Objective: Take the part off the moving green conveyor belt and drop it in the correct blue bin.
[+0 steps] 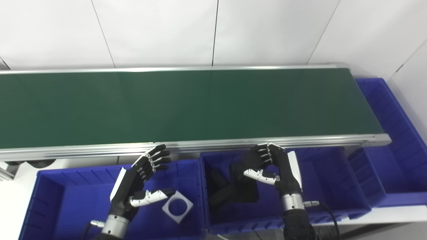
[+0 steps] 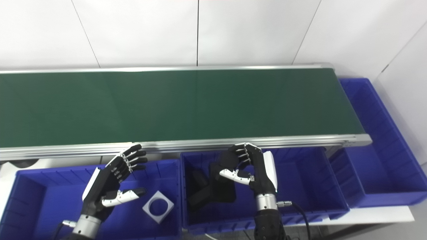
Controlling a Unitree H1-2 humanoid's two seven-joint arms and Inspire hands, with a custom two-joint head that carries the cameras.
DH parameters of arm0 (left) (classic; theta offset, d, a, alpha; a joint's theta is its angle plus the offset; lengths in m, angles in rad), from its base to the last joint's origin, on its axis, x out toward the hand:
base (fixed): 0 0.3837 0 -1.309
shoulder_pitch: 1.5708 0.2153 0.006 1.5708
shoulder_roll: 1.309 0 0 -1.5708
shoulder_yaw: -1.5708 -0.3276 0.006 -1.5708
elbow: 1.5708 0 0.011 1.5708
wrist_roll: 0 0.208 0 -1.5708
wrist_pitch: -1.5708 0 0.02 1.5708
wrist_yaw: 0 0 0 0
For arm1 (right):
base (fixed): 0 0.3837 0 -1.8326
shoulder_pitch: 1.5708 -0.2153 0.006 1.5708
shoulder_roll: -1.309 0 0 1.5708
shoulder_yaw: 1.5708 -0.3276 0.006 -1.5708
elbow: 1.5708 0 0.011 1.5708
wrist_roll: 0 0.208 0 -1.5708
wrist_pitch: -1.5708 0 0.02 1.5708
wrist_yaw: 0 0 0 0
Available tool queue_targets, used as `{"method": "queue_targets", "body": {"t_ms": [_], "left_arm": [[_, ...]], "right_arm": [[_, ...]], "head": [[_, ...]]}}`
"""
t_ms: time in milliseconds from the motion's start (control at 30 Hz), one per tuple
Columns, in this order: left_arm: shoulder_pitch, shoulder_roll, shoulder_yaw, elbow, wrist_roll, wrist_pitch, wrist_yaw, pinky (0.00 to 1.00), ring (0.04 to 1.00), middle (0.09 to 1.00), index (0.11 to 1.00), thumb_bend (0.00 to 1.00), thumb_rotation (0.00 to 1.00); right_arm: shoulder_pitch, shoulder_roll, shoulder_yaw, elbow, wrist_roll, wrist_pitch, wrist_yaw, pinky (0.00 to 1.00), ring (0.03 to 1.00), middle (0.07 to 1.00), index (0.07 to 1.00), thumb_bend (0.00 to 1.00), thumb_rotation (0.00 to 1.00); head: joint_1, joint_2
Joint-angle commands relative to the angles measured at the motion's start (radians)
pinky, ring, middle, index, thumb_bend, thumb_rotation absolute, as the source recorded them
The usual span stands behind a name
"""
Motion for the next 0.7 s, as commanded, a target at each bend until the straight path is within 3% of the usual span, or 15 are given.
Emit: {"method": "queue_targets", "body": {"t_ms": [0,300,567,600,633,667], "left_arm": [[-0.013,0.012,0.000,-0.032,-0.016,-0.010,-0.023,0.70,0.754,0.795,0.828,0.79,0.25],[-0.003,0.014,0.003,-0.055,-0.024,0.012,-0.027,0.71,0.751,0.789,0.827,0.79,0.24],[0.004,0.017,0.001,-0.064,-0.021,0.013,-0.029,0.71,0.755,0.792,0.829,0.78,0.23],[0.005,0.016,0.001,-0.063,-0.021,0.012,-0.029,0.71,0.754,0.792,0.830,0.78,0.22],[0.005,0.016,0.001,-0.063,-0.021,0.011,-0.029,0.71,0.752,0.791,0.830,0.78,0.22],[0.005,0.016,0.000,-0.064,-0.020,0.011,-0.029,0.71,0.752,0.791,0.830,0.78,0.23]], "right_arm": [[-0.010,-0.004,0.006,-0.036,-0.018,-0.032,-0.015,0.34,0.436,0.483,0.526,0.50,0.00],[-0.012,-0.049,0.031,0.007,-0.100,-0.067,-0.043,0.37,0.432,0.488,0.514,0.50,0.00],[-0.009,-0.053,0.038,0.011,-0.095,-0.066,-0.055,0.35,0.436,0.498,0.523,0.50,0.00],[-0.007,-0.055,0.040,0.003,-0.077,-0.063,-0.037,0.38,0.469,0.502,0.522,0.51,0.00],[-0.006,-0.057,0.041,-0.002,-0.064,-0.062,-0.024,0.48,0.555,0.495,0.506,0.52,0.00],[-0.005,-0.069,0.050,-0.017,-0.043,-0.040,0.018,0.49,0.563,0.495,0.505,0.52,0.00]], "head": [[0.002,0.003],[0.003,0.007],[0.010,0.001],[0.011,-0.001],[0.011,-0.001],[0.013,-0.003]]}}
